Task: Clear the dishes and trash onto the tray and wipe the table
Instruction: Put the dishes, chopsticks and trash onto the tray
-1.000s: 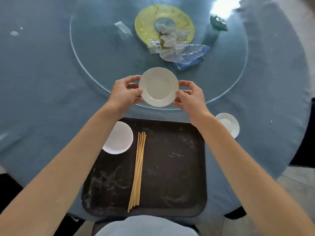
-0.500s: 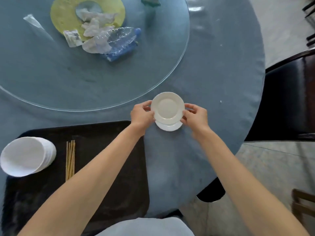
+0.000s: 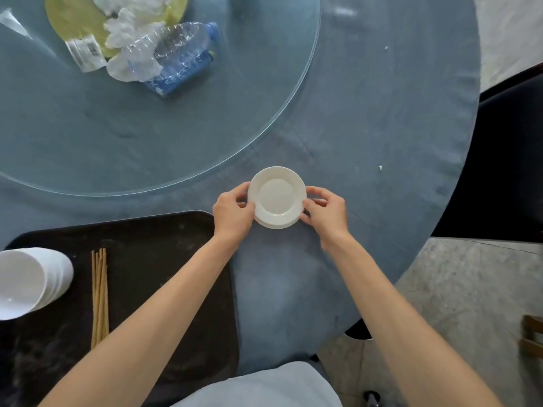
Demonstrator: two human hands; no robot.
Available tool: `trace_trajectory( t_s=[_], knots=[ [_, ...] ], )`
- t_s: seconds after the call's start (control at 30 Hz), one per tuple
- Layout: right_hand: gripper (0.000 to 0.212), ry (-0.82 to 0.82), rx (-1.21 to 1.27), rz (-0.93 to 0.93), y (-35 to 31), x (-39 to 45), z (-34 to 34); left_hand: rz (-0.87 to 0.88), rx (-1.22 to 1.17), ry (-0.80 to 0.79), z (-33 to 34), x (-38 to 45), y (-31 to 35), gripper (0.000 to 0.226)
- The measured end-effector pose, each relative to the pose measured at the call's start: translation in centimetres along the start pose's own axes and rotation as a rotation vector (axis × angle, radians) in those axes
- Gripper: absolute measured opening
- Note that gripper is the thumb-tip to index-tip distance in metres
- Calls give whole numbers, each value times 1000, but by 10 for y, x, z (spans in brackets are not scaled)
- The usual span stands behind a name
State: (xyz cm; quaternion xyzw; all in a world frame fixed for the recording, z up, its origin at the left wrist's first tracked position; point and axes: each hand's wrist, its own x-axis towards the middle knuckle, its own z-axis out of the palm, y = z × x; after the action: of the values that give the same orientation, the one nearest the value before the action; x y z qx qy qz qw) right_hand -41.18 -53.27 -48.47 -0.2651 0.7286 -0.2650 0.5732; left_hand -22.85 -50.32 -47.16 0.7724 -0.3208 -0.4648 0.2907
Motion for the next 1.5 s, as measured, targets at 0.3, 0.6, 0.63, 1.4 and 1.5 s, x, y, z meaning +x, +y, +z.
trace_trajectory(
  t_s=[0.3,0.6,0.63,1.4,1.5],
  knots=[
    [31,21,-97,-17,-4,0,3,-130,-203,-61,-6,9,-4,37],
    [33,-183,26,-103,-33,-52,6,-48,-426,-104,-67,-34,6,39],
    [34,-219,19,-122,-38,-63,10,-45,-458,-96,-78,-45,5,39],
    [24,-585,-619,-67,92,-265,276,-384,-809,588,-293,-216,-247,35],
    [28,-562,-688,-104,115,-274,309,-433,-694,618,-314,-209,-278,38]
  ],
)
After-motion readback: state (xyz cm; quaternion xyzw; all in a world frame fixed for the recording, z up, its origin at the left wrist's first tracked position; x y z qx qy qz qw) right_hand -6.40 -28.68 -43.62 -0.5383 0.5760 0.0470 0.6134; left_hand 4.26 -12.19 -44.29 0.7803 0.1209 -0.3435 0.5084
